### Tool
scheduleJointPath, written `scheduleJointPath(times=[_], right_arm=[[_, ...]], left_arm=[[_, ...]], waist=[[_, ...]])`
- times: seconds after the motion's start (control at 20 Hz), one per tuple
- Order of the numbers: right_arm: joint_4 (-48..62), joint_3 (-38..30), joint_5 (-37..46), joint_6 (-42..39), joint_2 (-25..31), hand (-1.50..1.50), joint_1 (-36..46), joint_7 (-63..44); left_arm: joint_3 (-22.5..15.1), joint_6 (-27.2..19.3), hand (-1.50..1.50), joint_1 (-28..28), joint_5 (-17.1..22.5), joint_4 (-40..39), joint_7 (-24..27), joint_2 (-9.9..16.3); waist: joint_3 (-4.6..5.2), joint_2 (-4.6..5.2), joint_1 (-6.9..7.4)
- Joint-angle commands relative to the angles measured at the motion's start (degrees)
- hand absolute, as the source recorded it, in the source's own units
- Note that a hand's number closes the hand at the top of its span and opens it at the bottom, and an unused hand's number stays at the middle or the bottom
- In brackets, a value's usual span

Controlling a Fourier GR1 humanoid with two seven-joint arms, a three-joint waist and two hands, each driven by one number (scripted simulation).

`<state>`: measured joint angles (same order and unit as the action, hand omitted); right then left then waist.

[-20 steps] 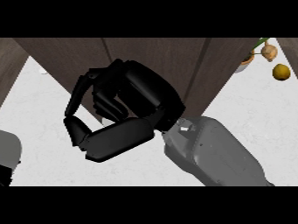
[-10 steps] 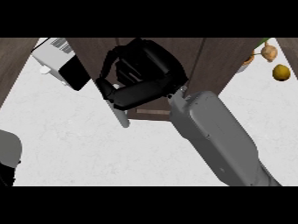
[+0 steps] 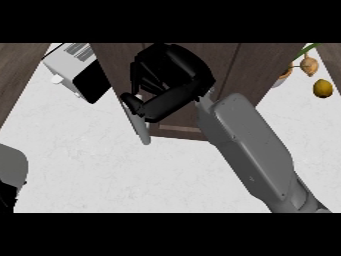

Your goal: Pick up the wine, place it into the cabinet and close the cabinet

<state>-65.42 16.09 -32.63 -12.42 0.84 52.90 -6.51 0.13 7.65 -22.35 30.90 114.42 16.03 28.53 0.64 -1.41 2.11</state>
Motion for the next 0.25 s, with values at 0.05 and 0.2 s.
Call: scheduleJointPath(times=[0.05, 0.2], right_arm=[[9.2, -6.3, 1.9, 1.0, 5.2, 1.50, 2.4, 2.7], [9.7, -6.9, 1.1, 0.8, 5.5, 1.50, 4.4, 0.6]], left_arm=[[-0.8, -0.1, 1.50, 0.2, -1.6, 0.5, 0.0, -0.6], [-0.6, -0.3, 1.50, 0.2, -0.6, 1.0, -0.6, -1.1]], waist=[[-0.62, 2.11, -0.39], [-0.61, 1.91, -0.68]])
